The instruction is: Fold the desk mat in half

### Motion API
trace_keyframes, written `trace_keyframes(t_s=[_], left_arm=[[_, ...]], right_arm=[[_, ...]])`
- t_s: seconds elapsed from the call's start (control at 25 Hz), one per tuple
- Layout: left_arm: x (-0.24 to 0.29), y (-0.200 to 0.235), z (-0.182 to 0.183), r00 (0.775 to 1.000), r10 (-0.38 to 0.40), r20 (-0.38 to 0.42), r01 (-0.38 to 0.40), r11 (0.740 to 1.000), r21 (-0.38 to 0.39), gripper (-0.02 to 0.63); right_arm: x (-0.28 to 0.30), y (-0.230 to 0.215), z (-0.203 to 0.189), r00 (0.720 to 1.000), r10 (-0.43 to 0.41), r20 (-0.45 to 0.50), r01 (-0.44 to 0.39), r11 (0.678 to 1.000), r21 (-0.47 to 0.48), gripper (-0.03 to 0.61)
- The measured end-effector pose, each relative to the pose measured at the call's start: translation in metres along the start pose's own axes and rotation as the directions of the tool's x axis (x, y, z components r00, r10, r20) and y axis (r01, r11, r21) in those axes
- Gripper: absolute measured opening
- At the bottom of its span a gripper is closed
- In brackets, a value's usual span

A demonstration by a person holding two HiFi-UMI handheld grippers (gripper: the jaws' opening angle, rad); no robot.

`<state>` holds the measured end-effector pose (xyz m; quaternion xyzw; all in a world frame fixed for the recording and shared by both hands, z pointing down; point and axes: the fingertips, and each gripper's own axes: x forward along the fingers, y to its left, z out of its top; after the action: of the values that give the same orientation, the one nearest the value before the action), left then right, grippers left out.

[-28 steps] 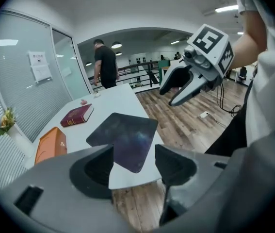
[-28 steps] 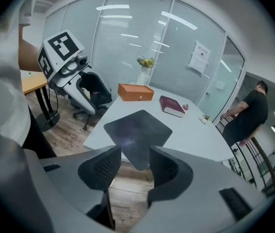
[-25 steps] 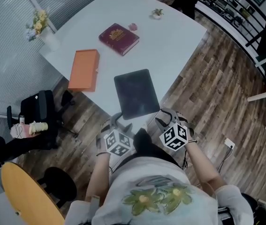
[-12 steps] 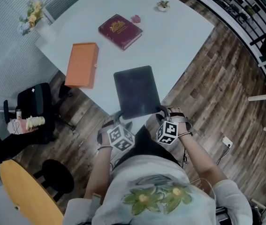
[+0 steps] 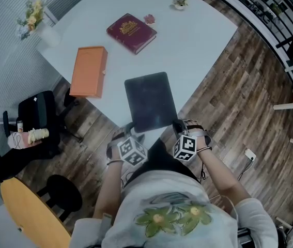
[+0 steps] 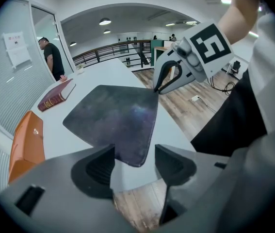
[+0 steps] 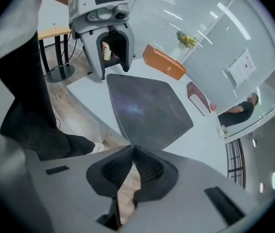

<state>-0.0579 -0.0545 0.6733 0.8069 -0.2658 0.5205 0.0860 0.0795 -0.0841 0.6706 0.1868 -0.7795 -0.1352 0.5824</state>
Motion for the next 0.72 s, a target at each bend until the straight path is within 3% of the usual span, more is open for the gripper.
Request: trace_keyframes(t_s=[0.4,0.72], left_arm=[[0.005,-0.004,-0.003,1.000,-0.017,-0.019,0.018,0.999,0.034,0.253],[0.002,0.003,0.001,1.000,0.026,-0.005,-0.026,0.999,0.040,0.252]], right_arm=[[-0.016,-0.017,0.010,0.999,-0.007,0.046,0.000,0.990,0.144,0.028],[-0.026,-0.031,0.017,0.997,-0.021,0.079,0.002,0.973,0.231,0.028]])
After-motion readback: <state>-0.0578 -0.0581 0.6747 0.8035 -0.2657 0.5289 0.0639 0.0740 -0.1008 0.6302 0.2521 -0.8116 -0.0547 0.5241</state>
